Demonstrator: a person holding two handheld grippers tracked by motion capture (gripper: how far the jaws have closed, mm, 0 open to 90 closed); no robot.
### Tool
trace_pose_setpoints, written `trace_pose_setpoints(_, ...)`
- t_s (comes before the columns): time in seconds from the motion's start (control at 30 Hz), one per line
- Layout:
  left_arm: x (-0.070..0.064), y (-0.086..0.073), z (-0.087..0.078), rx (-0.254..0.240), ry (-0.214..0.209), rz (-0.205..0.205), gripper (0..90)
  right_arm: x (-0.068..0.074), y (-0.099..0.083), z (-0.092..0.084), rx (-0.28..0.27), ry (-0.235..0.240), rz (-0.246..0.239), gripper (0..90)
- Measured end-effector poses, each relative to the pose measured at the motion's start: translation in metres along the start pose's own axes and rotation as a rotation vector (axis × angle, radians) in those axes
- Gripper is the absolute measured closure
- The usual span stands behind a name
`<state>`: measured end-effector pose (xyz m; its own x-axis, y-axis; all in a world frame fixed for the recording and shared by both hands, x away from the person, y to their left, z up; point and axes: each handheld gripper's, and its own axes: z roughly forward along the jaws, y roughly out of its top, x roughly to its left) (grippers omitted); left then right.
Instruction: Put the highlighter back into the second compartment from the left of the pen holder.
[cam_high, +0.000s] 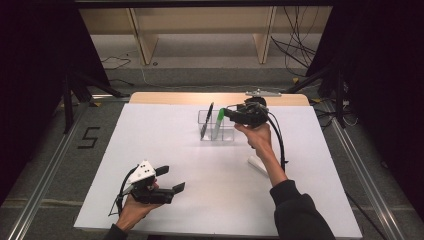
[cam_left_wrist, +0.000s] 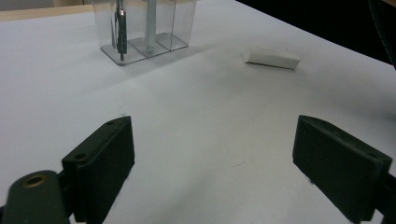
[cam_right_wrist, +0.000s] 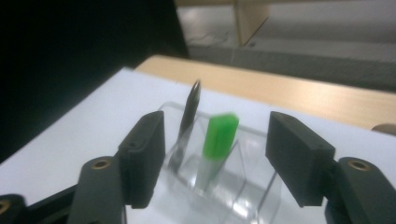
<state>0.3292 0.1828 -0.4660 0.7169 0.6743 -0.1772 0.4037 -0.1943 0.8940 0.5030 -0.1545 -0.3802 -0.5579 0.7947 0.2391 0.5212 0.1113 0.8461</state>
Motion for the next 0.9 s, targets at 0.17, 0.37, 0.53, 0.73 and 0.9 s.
trace_pose_setpoints(0.17, 0.0, 0.0, 0.0, -0.008, -0.005, -0.007, 12.4, -0.001, -0.005, -0.017, 0.057, 0.013, -0.056, 34.7)
trace_pose_setpoints(0.37, 0.001, 0.0, 0.0, -0.015, -0.008, -0.018, 12.3, 0.003, -0.015, -0.029, 0.101, 0.025, -0.098, 33.6)
trace_pose_setpoints(0.53, 0.001, 0.0, -0.001, -0.018, -0.01, -0.021, 12.2, 0.003, -0.023, -0.036, 0.127, 0.028, -0.126, 32.6)
trace_pose_setpoints(0.73, 0.002, 0.001, -0.001, -0.021, -0.014, -0.024, 12.2, 0.0, -0.03, -0.046, 0.141, 0.037, -0.128, 31.5)
trace_pose_setpoints(0.9, 0.003, 0.001, -0.002, -0.026, -0.013, -0.028, 12.2, -0.001, -0.036, -0.055, 0.126, 0.046, -0.113, 30.9)
